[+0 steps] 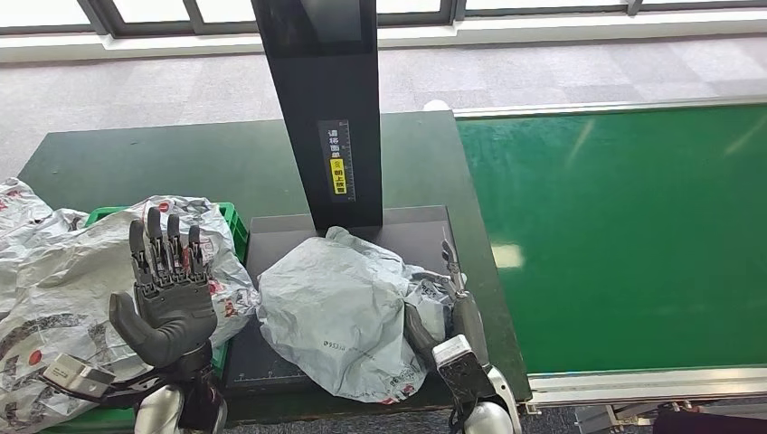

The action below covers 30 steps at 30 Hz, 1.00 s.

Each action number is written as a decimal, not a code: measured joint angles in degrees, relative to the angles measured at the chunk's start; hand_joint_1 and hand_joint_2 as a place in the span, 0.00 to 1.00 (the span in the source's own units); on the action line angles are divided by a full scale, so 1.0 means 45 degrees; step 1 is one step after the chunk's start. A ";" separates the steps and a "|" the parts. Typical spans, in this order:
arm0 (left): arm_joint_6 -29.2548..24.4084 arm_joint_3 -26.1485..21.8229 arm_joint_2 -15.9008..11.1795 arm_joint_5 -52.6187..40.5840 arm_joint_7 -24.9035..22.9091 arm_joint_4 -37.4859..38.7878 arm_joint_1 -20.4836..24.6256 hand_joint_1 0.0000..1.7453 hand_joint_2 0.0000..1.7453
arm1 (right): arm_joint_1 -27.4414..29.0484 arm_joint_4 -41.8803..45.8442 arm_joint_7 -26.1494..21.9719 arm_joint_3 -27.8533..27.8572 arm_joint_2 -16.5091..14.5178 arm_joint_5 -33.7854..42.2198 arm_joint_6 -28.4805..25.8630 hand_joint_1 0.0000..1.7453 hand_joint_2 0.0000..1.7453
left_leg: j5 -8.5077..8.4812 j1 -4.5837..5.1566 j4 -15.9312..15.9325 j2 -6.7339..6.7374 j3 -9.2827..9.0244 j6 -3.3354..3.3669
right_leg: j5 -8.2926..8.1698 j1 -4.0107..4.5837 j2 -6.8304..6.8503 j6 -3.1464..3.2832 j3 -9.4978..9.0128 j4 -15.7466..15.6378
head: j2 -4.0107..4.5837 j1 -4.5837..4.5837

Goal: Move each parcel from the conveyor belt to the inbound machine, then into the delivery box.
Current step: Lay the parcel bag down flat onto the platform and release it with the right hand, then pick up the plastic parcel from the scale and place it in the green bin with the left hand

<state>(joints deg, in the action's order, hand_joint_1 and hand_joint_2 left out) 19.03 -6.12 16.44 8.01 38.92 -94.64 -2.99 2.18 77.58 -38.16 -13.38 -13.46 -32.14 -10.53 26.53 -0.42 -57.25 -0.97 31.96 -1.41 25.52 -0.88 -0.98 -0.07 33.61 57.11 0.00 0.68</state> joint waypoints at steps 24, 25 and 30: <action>-0.0279 0.0035 -0.0022 -0.0934 -0.0001 0.0051 0.0026 0.00 0.00 | 0.0495 0.1195 -0.0270 0.0762 -0.0129 0.1279 0.0020 0.00 1.00 | 0.0000 0.0001 -0.0001 -0.0002 0.0001 0.0000 | 0.0001 -0.0001 0.0001 0.0000 0.0004 -0.0001 | 0.0000 0.0000; -0.0564 0.0094 -0.0044 -0.1614 -0.0001 0.0103 0.0076 0.00 0.00 | 0.0605 0.1524 -0.0335 0.0768 -0.0109 0.1758 -0.0136 0.00 1.00 | 0.0000 0.0002 -0.0001 -0.0007 0.0005 0.0001 | 0.0001 -0.0001 0.0003 0.0000 0.0005 -0.0001 | 0.0000 0.0000; -0.3242 0.0977 -0.0166 -0.6288 -0.0137 0.0774 0.0571 0.00 1.00 | 0.1143 0.3634 -0.0443 0.0604 0.0196 0.2499 -0.1537 0.00 1.00 | 0.0004 0.0008 -0.0002 -0.0013 0.0011 0.0007 | -0.0003 -0.0013 0.0006 -0.0007 0.0002 -0.0003 | 0.0000 0.0000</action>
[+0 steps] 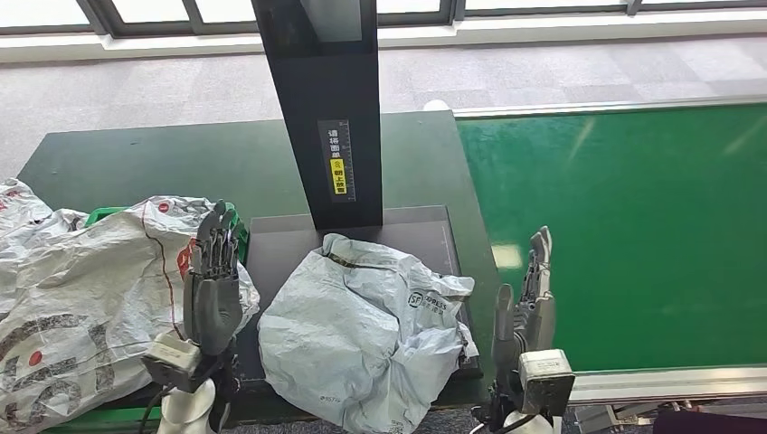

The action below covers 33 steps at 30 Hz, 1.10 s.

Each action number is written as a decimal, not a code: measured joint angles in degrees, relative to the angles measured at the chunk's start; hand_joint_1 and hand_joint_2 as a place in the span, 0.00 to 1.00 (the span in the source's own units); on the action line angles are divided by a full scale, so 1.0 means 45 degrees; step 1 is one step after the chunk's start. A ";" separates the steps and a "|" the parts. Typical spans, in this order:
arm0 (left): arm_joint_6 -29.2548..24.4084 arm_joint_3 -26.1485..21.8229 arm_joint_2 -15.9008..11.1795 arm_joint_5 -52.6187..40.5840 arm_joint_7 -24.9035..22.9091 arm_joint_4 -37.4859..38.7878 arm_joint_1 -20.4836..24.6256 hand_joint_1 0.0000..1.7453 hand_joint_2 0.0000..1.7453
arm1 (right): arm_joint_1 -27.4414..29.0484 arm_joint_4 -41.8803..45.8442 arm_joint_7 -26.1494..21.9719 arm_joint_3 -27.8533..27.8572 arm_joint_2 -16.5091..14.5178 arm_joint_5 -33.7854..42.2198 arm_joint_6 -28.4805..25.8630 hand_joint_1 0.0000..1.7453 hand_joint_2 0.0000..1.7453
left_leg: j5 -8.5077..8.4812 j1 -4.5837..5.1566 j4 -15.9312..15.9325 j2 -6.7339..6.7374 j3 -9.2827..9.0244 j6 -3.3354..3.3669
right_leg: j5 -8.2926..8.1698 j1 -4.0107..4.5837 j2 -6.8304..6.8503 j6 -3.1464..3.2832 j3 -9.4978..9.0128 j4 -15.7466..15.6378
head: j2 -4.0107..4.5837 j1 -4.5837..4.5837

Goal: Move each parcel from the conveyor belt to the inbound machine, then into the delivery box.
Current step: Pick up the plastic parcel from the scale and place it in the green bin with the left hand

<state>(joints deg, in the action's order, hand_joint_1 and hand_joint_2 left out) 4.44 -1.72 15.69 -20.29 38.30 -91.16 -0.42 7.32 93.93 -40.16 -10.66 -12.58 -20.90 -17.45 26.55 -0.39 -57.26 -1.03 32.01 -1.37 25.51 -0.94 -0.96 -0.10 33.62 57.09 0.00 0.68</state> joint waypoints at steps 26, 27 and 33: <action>-0.3432 0.4181 -0.0844 -1.1692 -0.5692 0.7450 0.2172 0.00 1.00 | 0.0745 0.3105 -0.0004 -0.1370 0.2134 0.1194 -0.2428 0.00 1.00 | 0.0007 0.0002 0.0002 0.0000 0.0003 0.0010 | 0.0001 -0.0002 0.0008 -0.0006 -0.0013 -0.0002 | 0.0000 0.0000; -0.3429 0.4181 -0.0844 -1.1694 -0.5695 0.7460 0.2175 0.00 1.00 | 0.0746 0.3105 -0.0004 -0.1370 0.2134 0.1195 -0.2428 0.00 1.00 | 0.0007 0.0002 0.0002 0.0000 0.0003 0.0010 | 0.0001 -0.0002 0.0008 -0.0006 -0.0013 -0.0001 | 0.0000 0.0000; -0.3170 0.4263 -0.0860 -1.1856 -0.5963 0.8410 0.2562 0.50 1.00 | 0.0739 0.3105 0.0005 -0.1370 0.2231 0.1354 -0.2477 0.00 1.00 | 0.0027 0.0002 0.0005 -0.0017 0.0014 0.0027 | 0.0033 -0.0007 0.0023 -0.0024 -0.0085 -0.0004 | 0.0000 0.0000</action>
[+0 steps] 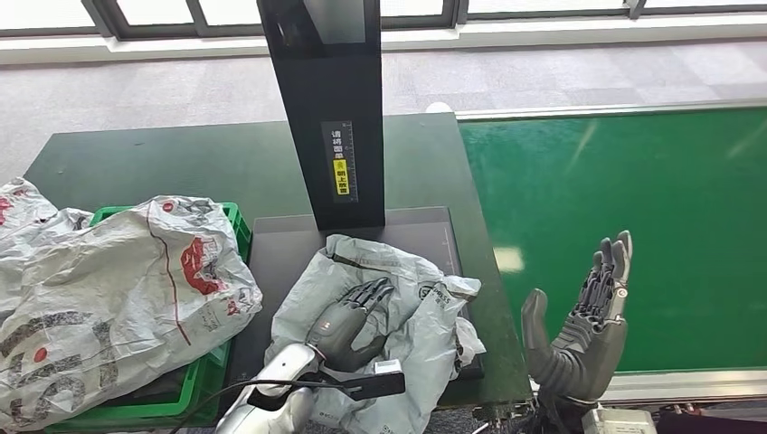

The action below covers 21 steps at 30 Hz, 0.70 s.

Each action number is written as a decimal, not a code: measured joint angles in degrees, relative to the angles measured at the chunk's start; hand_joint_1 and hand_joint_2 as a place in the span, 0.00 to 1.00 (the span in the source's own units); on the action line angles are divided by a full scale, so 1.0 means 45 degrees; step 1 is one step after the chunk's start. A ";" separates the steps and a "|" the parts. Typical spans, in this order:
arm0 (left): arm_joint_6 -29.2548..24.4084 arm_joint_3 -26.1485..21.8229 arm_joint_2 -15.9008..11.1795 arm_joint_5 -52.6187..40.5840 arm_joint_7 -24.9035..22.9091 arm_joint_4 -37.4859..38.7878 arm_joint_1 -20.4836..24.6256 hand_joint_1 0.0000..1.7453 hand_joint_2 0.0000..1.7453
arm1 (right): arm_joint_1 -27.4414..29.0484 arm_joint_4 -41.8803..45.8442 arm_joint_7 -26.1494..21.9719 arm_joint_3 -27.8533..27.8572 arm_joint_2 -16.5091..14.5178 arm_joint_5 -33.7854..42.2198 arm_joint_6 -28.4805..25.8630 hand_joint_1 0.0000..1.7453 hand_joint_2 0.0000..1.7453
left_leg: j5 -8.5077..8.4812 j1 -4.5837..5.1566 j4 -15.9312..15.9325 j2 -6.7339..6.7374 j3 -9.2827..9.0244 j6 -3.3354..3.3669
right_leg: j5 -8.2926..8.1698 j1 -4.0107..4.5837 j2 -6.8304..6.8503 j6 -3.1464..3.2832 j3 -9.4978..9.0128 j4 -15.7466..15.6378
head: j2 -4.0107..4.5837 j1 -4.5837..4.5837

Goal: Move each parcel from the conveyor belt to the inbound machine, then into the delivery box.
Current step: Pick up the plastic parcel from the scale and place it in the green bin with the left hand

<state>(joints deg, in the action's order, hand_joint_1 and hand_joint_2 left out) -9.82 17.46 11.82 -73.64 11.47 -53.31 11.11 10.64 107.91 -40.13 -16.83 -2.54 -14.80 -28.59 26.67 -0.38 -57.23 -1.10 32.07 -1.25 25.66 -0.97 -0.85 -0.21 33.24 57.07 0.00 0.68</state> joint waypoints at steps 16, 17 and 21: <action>-0.1657 0.0146 -0.0015 -0.0671 0.0503 -0.0587 -0.0411 1.00 1.00 | 0.0121 0.0000 0.0006 0.0000 0.0146 0.0225 -0.0446 0.00 1.00 | 0.0017 0.0000 -0.0001 -0.0012 -0.0074 0.0006 | 0.0024 -0.0003 0.0006 -0.0015 -0.0038 0.0001 | 0.0000 0.0000; -0.1847 0.0146 -0.0017 -0.0716 0.0500 -0.0754 -0.0491 1.00 1.00 | 0.0153 0.0000 0.0006 0.0000 0.0146 0.0225 -0.0452 0.00 1.00 | 0.0014 0.0000 -0.0002 -0.0012 -0.0085 0.0004 | 0.0022 -0.0002 0.0005 -0.0014 -0.0028 0.0002 | 0.0000 0.0000; -0.2112 0.0146 -0.0047 -0.0775 0.0502 -0.1197 -0.0671 1.00 1.00 | 0.0240 0.0000 0.0006 0.0000 0.0146 0.0225 -0.0455 0.00 1.00 | 0.0010 0.0000 -0.0002 -0.0013 -0.0083 0.0000 | 0.0019 -0.0003 0.0005 -0.0011 -0.0019 0.0003 | 0.0000 0.0000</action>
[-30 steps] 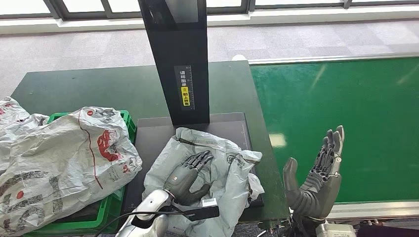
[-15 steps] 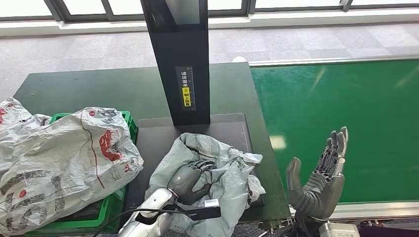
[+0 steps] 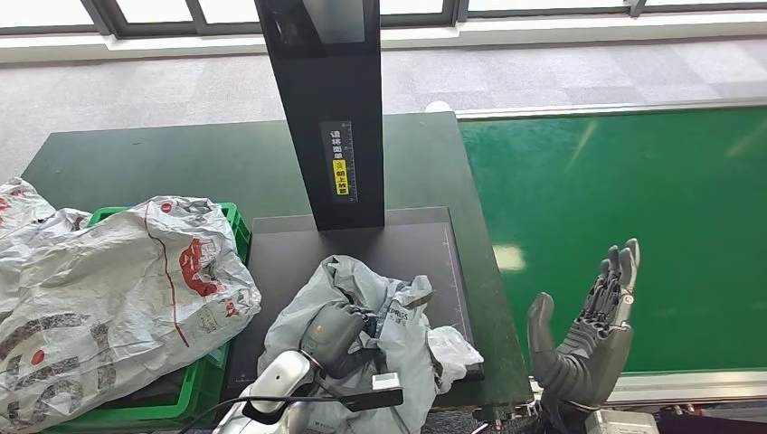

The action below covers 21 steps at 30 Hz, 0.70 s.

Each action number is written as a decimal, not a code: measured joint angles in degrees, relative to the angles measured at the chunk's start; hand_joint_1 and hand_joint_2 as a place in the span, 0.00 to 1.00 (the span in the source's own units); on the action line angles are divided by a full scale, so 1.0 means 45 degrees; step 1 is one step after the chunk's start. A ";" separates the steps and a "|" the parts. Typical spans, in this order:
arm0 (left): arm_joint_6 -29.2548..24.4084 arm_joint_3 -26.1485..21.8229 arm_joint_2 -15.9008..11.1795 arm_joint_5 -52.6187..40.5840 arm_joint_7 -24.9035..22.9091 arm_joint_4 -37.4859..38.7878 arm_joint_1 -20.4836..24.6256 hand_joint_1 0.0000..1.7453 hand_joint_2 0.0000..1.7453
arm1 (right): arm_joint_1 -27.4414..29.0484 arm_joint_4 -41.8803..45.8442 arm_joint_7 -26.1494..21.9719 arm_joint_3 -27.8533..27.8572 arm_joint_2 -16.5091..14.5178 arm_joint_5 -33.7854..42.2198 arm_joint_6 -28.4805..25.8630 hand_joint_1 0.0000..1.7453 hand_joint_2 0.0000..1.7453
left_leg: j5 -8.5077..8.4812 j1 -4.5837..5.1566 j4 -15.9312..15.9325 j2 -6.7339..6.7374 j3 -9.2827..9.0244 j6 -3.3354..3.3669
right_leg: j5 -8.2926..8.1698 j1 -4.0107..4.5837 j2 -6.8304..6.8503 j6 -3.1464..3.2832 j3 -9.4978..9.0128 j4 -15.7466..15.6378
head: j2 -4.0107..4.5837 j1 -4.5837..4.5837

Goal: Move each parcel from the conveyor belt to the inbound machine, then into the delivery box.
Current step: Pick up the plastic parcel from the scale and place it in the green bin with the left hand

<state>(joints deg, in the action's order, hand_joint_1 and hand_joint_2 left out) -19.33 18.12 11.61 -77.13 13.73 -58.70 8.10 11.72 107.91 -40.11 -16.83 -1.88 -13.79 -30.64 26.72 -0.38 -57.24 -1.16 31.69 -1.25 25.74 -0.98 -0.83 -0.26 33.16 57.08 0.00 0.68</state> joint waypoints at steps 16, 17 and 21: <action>-0.2796 -0.0103 -0.0062 0.1021 0.0892 -0.1368 -0.0409 1.00 1.00 | 0.0182 0.0011 -0.0002 0.0000 0.0000 -0.0032 -0.0221 0.00 1.00 | 0.0000 0.0000 0.0000 0.0001 0.0011 0.0000 | -0.0001 0.0001 0.0000 0.0000 0.0010 0.0002 | 0.0000 0.0000; -0.3396 -0.0205 -0.0034 0.1589 0.1324 -0.1785 -0.0505 1.00 1.00 | 0.0214 0.0022 -0.0003 0.0000 0.0000 -0.0017 -0.0285 0.00 1.00 | 0.0000 0.0000 0.0000 0.0002 0.0015 -0.0001 | -0.0001 0.0001 -0.0002 0.0001 0.0013 0.0003 | 0.0000 0.0000; -0.4568 -0.1419 0.0507 0.4423 0.4555 -0.3986 -0.1114 1.00 1.00 | 0.0263 0.0056 -0.0002 0.0000 0.0000 0.0250 -0.0505 0.00 1.00 | 0.0004 -0.0001 0.0000 0.0007 0.0029 -0.0005 | 0.0000 0.0001 -0.0018 0.0001 0.0031 0.0004 | 0.0000 0.0000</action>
<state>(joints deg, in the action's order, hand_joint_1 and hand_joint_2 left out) -39.88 11.73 13.89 -57.22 34.22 -76.64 3.09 12.90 108.16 -40.12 -16.83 -1.88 -12.67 -32.92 26.74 -0.38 -57.24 -1.13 31.83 -1.27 25.74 -0.98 -0.91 -0.26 33.29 57.10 0.00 0.68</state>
